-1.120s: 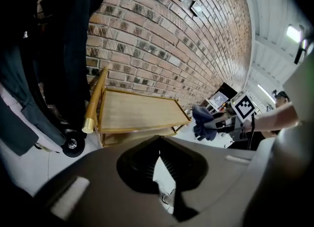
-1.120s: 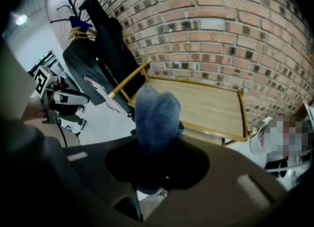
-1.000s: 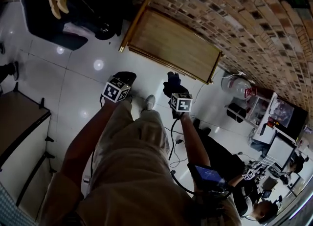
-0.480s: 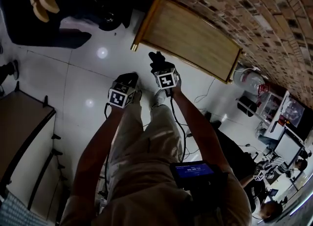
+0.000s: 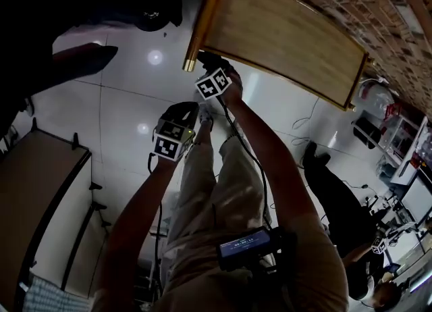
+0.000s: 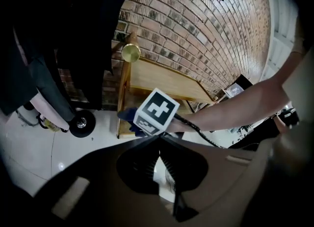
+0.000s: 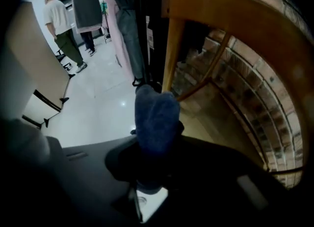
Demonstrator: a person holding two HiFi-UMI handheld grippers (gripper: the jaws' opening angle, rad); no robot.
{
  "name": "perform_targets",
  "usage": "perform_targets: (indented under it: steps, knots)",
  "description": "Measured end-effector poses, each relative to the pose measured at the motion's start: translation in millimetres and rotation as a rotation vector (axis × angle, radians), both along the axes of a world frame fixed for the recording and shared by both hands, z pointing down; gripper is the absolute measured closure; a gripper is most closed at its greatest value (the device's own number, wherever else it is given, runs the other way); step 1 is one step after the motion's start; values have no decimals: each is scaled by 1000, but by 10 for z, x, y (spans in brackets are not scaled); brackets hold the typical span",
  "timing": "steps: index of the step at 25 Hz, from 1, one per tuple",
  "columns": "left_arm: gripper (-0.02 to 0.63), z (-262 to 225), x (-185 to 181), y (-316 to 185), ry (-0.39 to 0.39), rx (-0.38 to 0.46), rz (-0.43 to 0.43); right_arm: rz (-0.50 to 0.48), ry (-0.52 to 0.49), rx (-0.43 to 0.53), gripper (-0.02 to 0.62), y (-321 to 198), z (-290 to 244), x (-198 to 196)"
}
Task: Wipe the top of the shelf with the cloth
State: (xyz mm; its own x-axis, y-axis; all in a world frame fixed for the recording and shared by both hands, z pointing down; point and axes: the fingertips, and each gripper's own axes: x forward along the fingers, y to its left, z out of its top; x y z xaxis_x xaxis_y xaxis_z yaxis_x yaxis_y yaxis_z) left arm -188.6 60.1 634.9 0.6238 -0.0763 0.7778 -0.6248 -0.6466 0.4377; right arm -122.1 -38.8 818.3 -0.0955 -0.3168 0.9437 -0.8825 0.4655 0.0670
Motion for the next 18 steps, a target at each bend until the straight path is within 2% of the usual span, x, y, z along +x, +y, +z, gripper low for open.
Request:
perform_targets:
  steps: [5, 8, 10, 13, 15, 18]
  knots:
    - [606, 130, 132, 158, 33, 5, 47, -35, 84, 73, 491, -286, 333, 19]
    - [606, 225, 132, 298, 32, -18, 45, -50, 119, 57, 491, -376, 492, 36]
    - [606, 293, 169, 343, 28, -28, 41, -49, 125, 47, 490, -432, 626, 128]
    - [606, 352, 260, 405, 23, -29, 49, -82, 119, 84, 485, -431, 657, 216]
    - [606, 366, 340, 449, 21, -25, 60, -76, 123, 95, 485, -310, 651, 365]
    - [606, 378, 507, 461, 24, -13, 66, 5, 115, 80, 485, -56, 654, 825]
